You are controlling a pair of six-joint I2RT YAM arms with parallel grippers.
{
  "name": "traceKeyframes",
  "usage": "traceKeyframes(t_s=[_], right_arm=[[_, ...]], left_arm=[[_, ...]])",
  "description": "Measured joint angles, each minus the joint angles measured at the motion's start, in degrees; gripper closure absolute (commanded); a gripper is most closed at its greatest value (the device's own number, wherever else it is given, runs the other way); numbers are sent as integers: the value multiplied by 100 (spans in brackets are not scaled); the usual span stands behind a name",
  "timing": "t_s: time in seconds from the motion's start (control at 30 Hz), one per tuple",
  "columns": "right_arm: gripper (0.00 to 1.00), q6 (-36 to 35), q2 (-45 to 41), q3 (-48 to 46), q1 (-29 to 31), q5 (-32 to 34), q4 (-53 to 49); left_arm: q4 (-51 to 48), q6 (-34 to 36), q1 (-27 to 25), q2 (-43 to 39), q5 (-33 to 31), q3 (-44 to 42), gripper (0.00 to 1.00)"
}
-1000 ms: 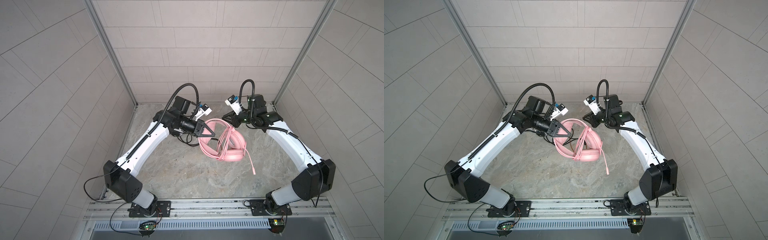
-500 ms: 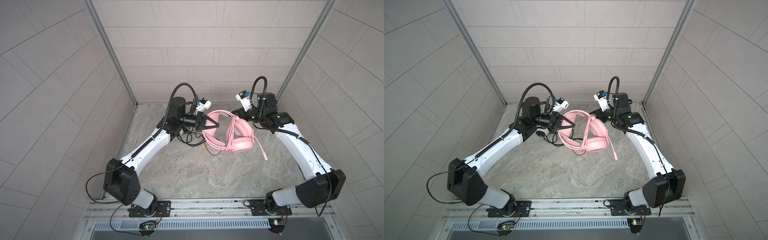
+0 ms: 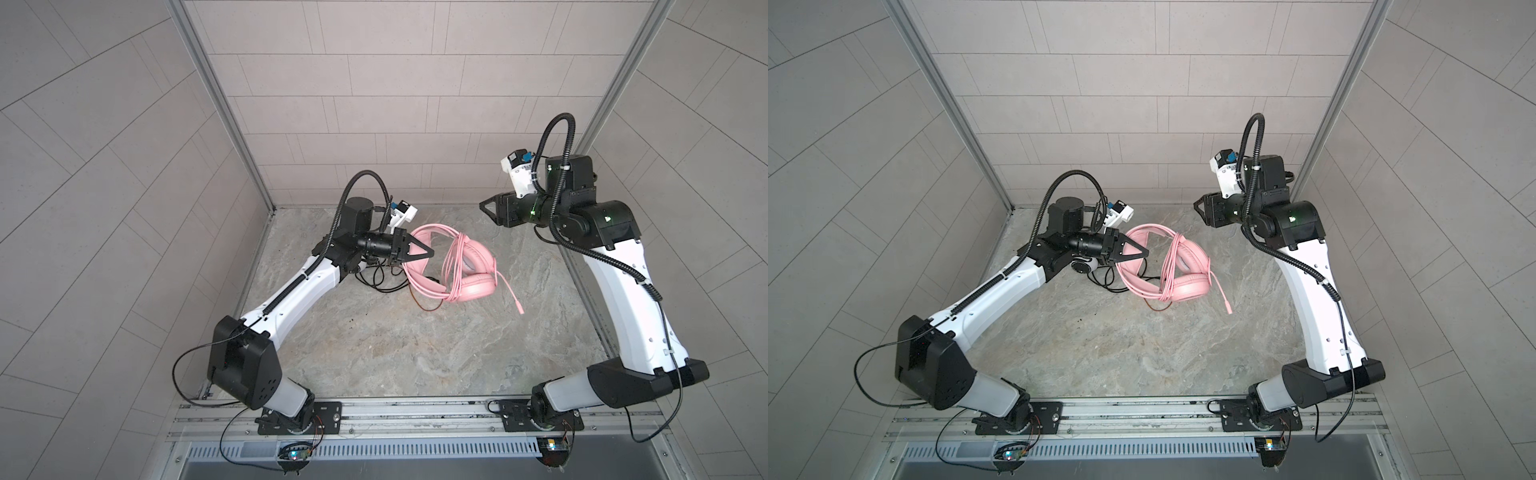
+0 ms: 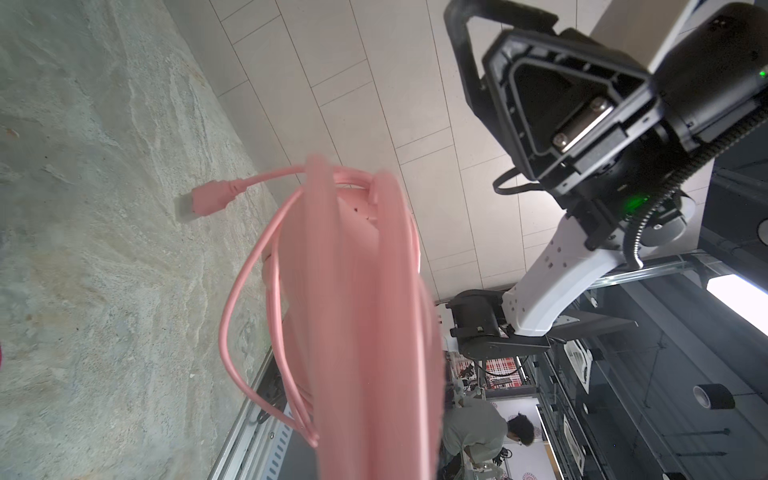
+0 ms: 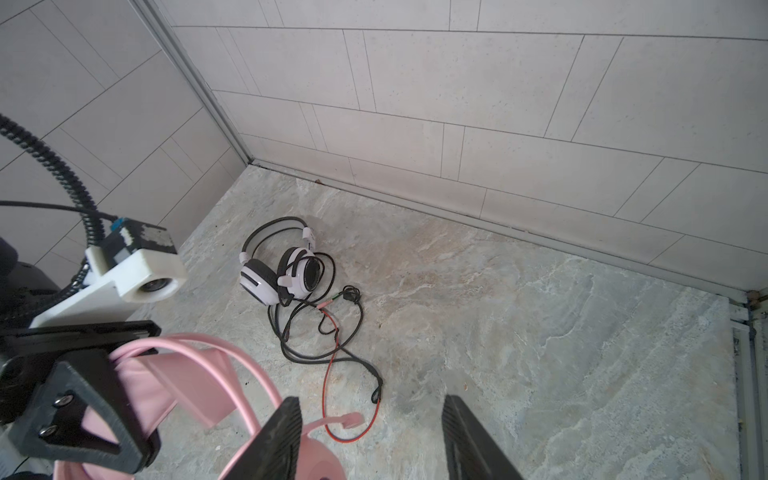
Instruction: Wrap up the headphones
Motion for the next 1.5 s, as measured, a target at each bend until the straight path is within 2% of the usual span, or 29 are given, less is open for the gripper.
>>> traceKeyframes(t_s=[0.07, 0.27, 0.5, 0.83, 1.0, 1.23, 1.5], right_arm=[[31, 15, 24, 50, 195, 70, -282], [30, -28, 409, 94, 868, 463, -839], [30, -225, 1351, 713, 1451, 1189, -1346], [29, -356, 1672, 852, 1714, 1513, -1714], [29, -417, 1460, 450, 1703, 1475, -1775], [29, -428, 1196, 369, 1703, 1364, -1766], [33, -424, 1495, 275, 1698, 1344, -1421]], left_arm=[[-76, 76, 0, 28, -68, 0, 100], [-254, 258, -31, 90, -267, 0, 100], [-658, 560, -63, 90, -437, 2, 100], [-1054, 767, -61, 90, -610, 2, 100], [-1115, 890, -61, 90, -614, 2, 100], [-1102, 942, -63, 90, -592, 9, 100], [-1067, 927, -101, 66, -599, 17, 100]])
